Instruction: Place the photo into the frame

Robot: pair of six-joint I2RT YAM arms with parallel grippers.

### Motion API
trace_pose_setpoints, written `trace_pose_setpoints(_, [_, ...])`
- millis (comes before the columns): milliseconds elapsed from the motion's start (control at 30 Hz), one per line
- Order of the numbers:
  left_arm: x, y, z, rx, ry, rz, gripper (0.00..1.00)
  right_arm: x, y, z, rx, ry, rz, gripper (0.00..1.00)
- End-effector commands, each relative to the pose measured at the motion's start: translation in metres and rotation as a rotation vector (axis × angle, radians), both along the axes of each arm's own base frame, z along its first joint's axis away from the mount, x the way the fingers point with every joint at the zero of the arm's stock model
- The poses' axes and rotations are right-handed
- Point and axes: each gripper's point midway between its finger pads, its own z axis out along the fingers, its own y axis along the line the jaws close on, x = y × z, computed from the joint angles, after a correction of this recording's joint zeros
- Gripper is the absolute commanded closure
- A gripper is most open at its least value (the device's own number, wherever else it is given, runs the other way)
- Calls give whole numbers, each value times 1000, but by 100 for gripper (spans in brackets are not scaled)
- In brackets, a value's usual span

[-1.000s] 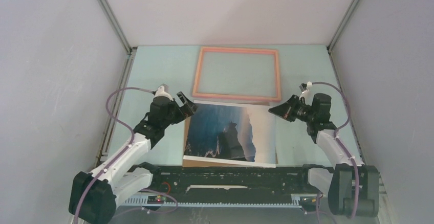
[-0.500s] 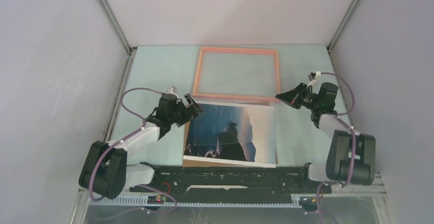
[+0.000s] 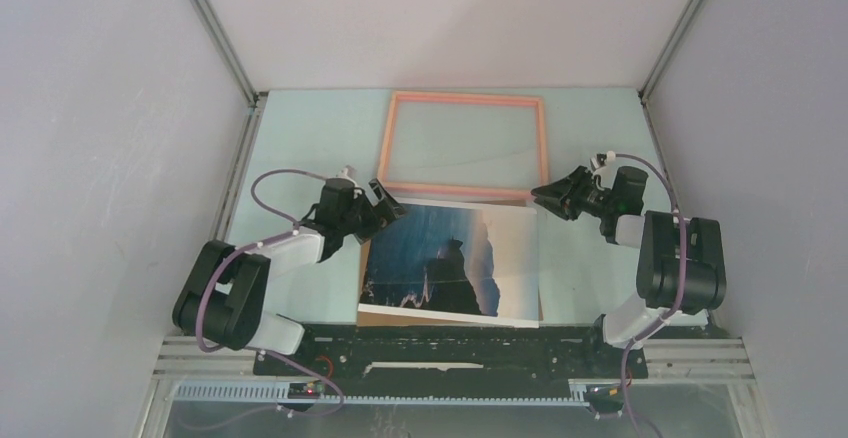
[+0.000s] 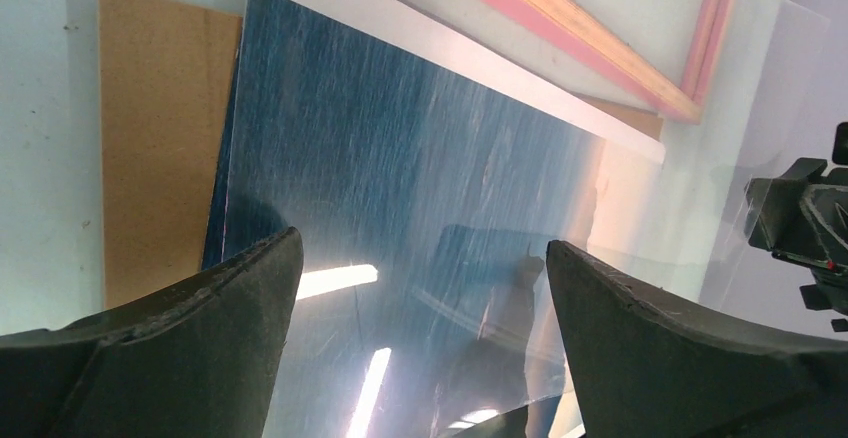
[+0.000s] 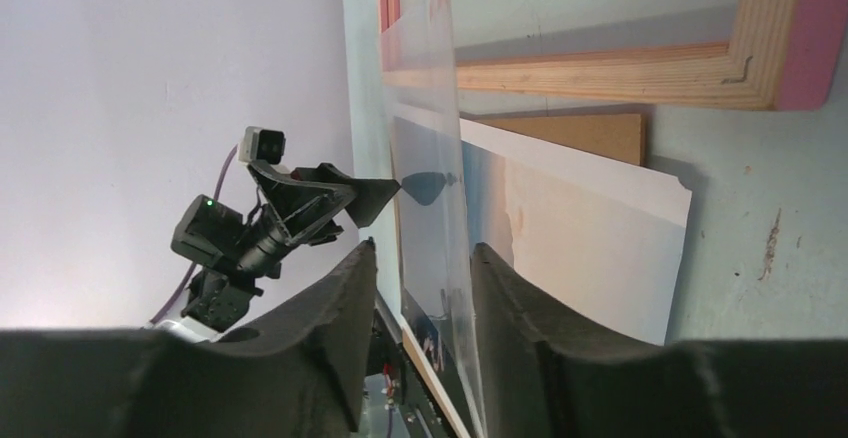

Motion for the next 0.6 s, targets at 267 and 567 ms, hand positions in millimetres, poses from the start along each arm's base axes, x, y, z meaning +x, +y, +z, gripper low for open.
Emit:
trace_pose_setpoints(267, [-8, -3, -25, -32, 33, 11, 0, -18, 29, 2, -16, -14, 31, 39])
trace_pose_setpoints(567, [-10, -15, -25, -73, 29, -8, 0, -19, 43, 31, -12, -84, -69, 40])
